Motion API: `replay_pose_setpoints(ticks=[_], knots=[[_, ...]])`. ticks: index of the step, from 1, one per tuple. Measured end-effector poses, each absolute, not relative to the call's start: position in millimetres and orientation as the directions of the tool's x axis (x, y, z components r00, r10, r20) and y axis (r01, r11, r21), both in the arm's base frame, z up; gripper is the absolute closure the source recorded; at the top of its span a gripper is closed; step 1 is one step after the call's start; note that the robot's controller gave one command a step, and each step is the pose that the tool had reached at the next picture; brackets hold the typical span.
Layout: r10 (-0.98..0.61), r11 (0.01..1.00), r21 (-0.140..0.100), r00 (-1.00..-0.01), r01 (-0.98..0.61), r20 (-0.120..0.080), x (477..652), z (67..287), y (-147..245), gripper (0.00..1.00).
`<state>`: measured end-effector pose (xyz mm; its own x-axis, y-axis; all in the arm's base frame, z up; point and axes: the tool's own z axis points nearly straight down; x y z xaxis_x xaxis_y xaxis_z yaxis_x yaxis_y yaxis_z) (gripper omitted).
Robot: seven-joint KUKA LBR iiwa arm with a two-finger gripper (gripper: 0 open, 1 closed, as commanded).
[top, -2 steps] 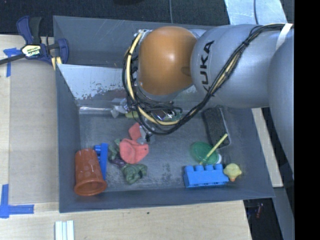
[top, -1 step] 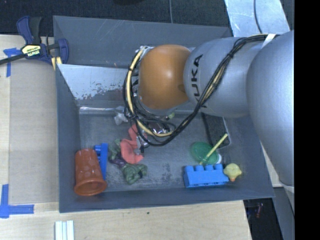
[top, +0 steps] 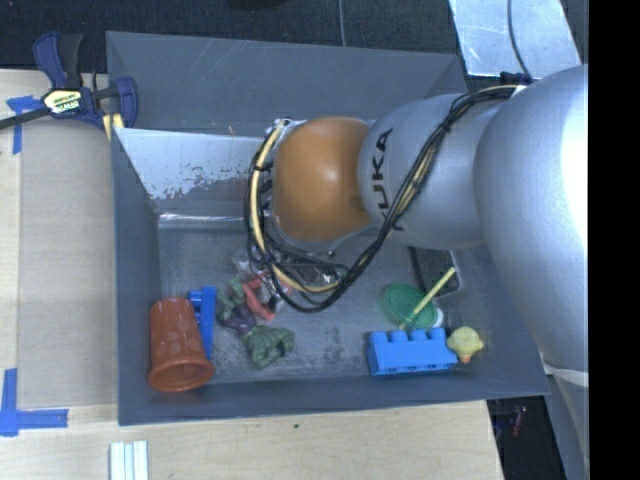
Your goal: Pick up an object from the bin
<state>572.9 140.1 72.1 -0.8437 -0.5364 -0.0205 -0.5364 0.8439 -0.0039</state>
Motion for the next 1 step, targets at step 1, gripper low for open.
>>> replay_pose_setpoints(ticks=[1], knots=[[-0.536, 0.844, -0.004, -0.844, -0.536, -0.021, 572.9, 72.3, 140.1, 1.00]])
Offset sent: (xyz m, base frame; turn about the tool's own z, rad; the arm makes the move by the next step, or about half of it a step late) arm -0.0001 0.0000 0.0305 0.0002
